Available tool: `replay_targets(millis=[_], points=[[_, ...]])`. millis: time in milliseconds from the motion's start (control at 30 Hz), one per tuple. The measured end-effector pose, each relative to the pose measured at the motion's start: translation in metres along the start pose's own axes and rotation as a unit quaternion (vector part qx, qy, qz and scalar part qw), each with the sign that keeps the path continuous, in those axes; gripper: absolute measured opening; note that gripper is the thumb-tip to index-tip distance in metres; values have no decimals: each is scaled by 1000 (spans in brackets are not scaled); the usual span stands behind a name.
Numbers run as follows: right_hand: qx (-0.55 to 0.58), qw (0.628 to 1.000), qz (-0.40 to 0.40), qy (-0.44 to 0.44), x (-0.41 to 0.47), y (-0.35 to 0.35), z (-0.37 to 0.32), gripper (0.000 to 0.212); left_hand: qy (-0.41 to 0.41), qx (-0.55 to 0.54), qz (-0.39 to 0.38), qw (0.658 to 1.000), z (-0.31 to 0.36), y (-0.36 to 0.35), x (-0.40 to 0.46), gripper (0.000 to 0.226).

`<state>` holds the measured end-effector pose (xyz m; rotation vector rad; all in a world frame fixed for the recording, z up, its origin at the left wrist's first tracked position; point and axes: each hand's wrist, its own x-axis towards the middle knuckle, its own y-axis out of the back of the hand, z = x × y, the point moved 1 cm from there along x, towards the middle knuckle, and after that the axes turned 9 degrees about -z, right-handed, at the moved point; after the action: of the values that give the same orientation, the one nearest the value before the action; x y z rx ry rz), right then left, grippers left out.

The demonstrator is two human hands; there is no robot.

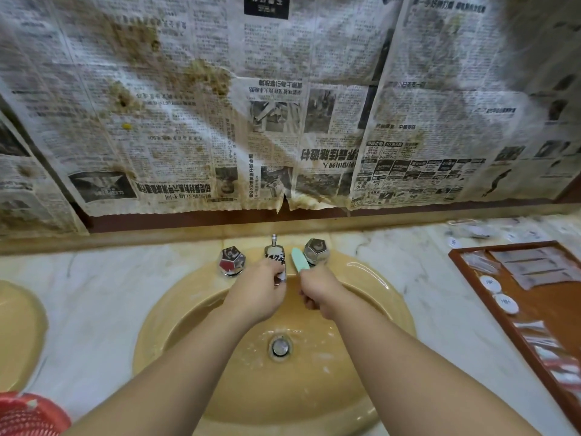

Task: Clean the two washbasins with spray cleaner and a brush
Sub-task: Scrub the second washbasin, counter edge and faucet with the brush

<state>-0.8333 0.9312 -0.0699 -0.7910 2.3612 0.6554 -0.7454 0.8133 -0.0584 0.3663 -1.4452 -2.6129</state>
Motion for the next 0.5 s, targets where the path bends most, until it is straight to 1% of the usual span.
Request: replay_targets(millis=[67, 133, 200, 233, 367, 433, 500], points=[[-29, 999, -1, 27, 19, -3, -11, 22, -4, 20, 3, 1000, -3, -3, 3, 21], [-67, 996, 35, 39, 28, -3, -18, 31, -12, 31, 12, 999, -6, -6, 4, 28], [-164, 981, 87, 53, 19, -3, -19, 34, -25, 33, 23, 999, -9, -8, 3, 30], [-187, 976, 99, 55, 12, -4, -14, 34, -31, 33, 30, 999, -9, -8, 2, 31], [-194, 973, 117, 30, 2, -8, 15, 36, -28, 41, 32, 998, -9, -6, 5, 25], [-205, 968, 133, 56, 3, -7, 15, 38, -22, 45, 24, 998, -7, -2, 9, 24], [-207, 959, 165, 98, -1, 1, 7, 39, -17, 52, 19, 998, -5, 2, 13, 29]])
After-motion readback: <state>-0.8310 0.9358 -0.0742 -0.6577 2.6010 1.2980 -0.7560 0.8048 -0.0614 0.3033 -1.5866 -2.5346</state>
